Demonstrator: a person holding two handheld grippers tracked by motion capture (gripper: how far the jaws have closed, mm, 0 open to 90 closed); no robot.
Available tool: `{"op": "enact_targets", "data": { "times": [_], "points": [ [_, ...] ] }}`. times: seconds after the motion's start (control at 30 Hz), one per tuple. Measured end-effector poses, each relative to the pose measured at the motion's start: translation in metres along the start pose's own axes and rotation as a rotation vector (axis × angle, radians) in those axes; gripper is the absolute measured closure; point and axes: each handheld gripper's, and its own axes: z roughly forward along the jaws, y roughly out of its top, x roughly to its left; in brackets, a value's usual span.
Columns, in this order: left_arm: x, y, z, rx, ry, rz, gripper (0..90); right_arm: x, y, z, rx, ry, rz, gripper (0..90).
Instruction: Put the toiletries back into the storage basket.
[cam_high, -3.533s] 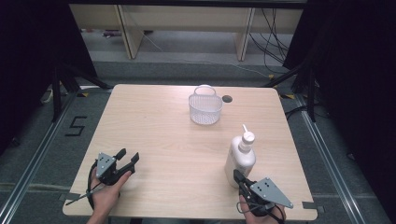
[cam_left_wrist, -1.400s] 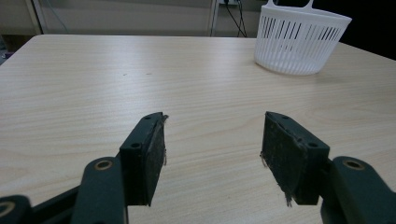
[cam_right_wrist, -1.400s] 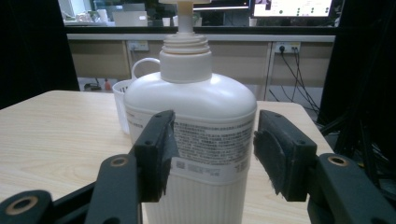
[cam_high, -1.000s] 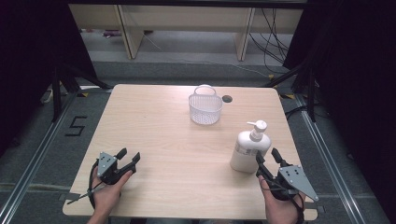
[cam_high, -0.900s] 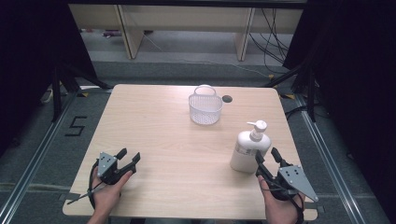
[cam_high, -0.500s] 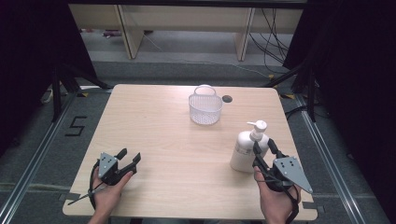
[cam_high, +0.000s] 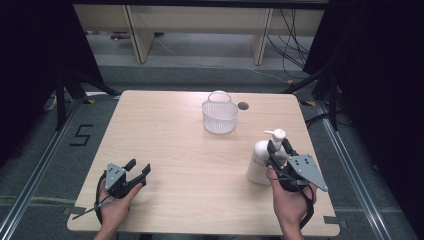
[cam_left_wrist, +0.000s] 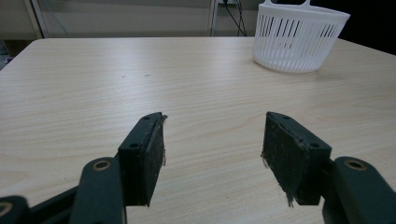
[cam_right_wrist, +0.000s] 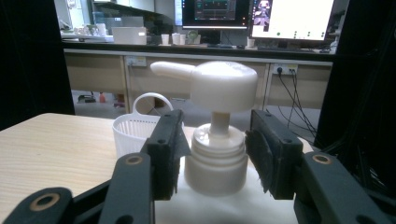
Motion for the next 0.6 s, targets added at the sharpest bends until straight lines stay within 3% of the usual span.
{"op": "enact_targets", "data": {
  "times": [0.03,0.2,0.33,0.6],
  "points": [
    [0.0001,0.0,0.0,0.0,0.0,-0.001,38.0,-0.002,0.0026,0.003,-0.009,-0.007,-0.021,55.5],
    [0.0002,0.0,0.0003,0.0,-0.003,-0.003,38.0,-0.0015,0.0058,0.0069,-0.002,-0.001,-0.001,56.3],
    [-0.0004,0.0,0.0,0.0,-0.001,0.0,38.0,-0.0026,0.008,0.0079,-0.002,-0.006,-0.024,56.7],
    [0.0003,-0.0001,0.0,0.001,-0.002,-0.004,38.0,-0.0016,0.0082,0.0088,0.005,-0.008,0.016,59.9]
  ]
}}
